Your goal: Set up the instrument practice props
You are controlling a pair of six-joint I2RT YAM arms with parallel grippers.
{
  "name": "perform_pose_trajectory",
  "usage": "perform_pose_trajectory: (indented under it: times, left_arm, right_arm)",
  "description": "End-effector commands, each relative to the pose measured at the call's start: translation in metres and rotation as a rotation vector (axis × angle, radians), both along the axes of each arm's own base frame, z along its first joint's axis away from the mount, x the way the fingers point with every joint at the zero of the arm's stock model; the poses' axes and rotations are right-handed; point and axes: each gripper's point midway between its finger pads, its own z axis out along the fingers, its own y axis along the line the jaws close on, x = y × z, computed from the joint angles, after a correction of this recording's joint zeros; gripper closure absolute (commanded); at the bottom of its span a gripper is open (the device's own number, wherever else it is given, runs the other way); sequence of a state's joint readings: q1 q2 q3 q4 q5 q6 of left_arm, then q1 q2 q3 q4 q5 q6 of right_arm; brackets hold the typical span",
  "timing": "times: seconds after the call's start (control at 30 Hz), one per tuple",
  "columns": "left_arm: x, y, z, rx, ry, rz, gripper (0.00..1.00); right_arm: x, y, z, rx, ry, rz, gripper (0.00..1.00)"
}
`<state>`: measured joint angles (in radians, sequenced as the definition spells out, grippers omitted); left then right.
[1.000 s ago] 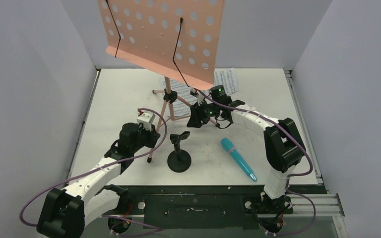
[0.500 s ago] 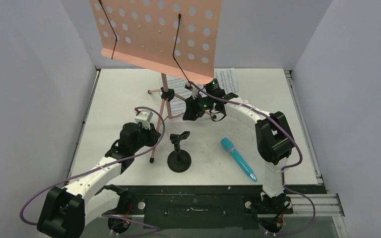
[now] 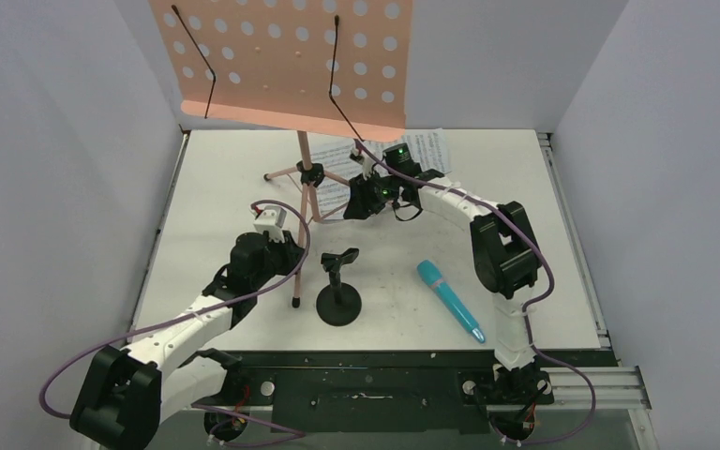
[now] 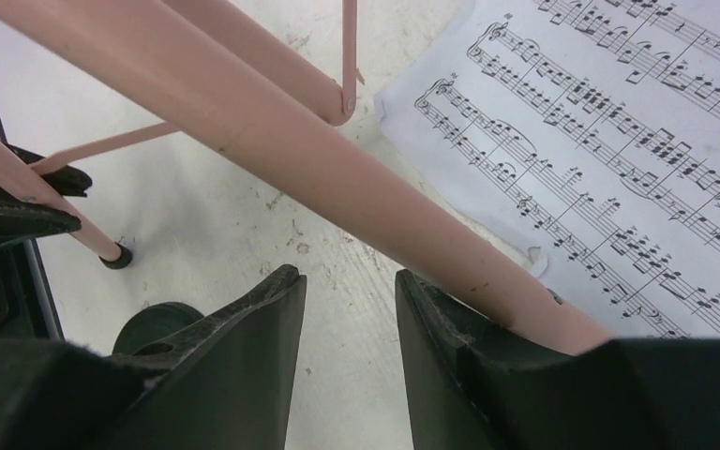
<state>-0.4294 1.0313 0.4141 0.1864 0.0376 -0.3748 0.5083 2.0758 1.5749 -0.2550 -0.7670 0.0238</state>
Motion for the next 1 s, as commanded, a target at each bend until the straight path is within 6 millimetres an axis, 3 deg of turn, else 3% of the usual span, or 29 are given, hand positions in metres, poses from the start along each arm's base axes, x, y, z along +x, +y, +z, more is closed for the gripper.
perform_pose_trajectory:
  times: [0.0,0.3,0.97]
  left_arm:
    - [0.010,-0.019,0.024,-0.138,-0.042,0.006,1.00]
    - [0.029,-0.026,0.031,-0.150,-0.060,0.024,1.00]
    - [0.061,-0.046,0.023,-0.144,-0.044,0.002,1.00]
  right_arm:
    - [0.039,0.001,0.029,0.070,-0.096,-0.062,0.58]
    - [0.056,-0.006,0.031,0.095,-0.091,-0.092,0.58]
    - [0.083,-0.006,0.038,0.150,-0.081,-0.138,0.57]
